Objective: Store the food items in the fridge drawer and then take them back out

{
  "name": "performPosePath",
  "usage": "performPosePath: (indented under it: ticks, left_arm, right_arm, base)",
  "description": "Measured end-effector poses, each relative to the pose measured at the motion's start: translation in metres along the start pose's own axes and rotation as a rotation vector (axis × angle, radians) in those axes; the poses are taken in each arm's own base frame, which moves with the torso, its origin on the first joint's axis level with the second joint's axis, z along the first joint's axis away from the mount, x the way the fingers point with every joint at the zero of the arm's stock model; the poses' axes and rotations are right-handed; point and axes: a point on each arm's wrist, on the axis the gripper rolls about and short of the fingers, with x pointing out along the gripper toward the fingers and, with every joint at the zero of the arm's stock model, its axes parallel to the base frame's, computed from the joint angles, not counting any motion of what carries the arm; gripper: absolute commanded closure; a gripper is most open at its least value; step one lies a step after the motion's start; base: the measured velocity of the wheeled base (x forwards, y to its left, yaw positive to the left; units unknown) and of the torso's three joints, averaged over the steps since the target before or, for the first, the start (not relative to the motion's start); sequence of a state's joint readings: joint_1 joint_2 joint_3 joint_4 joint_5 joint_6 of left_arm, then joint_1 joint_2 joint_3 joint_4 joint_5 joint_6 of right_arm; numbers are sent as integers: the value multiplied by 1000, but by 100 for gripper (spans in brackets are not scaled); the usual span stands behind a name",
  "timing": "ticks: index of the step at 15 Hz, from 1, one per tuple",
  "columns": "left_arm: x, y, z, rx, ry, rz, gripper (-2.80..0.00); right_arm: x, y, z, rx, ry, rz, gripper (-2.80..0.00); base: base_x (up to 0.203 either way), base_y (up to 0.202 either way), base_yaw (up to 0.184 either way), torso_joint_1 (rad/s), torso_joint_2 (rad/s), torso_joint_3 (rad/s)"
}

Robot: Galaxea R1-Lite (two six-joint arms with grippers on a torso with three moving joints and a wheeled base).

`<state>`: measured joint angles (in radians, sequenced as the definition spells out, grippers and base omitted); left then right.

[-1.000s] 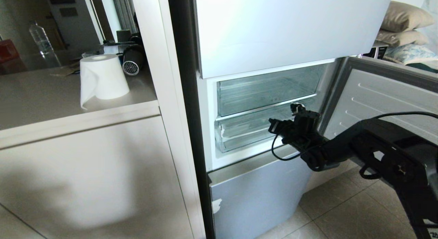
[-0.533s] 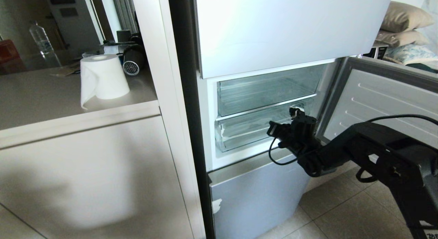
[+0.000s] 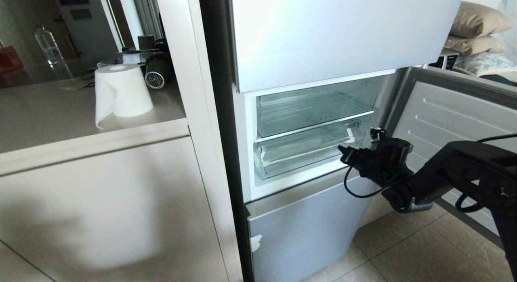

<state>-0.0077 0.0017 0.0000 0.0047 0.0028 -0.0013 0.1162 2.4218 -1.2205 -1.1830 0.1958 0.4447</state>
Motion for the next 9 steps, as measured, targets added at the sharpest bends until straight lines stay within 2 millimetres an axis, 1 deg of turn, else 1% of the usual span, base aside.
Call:
performPosePath:
  ticks: [2,4,6,7,9]
  left_arm:
    - [0,0,0,0,0,0,0]
    - [0,0,0,0,0,0,0]
    - [0,0,0,0,0,0,0]
    - [0,0,0,0,0,0,0]
    - [0,0,0,0,0,0,0]
  right_arm:
    - [1,-16,-3,5,4,-25,0]
    - [-6,-16,-2,7,16,-35,0]
    - [-22,-11,8,8,26,-36,0]
    - [-34,-6,16,8,34,-34,0]
    - [-63,9,32,7,47,-18,0]
  base:
    - [0,0,0,0,0,0]
    - [0,0,0,0,0,0]
    - [0,0,0,0,0,0]
    - [0,0,0,0,0,0]
    - [0,0,0,0,0,0]
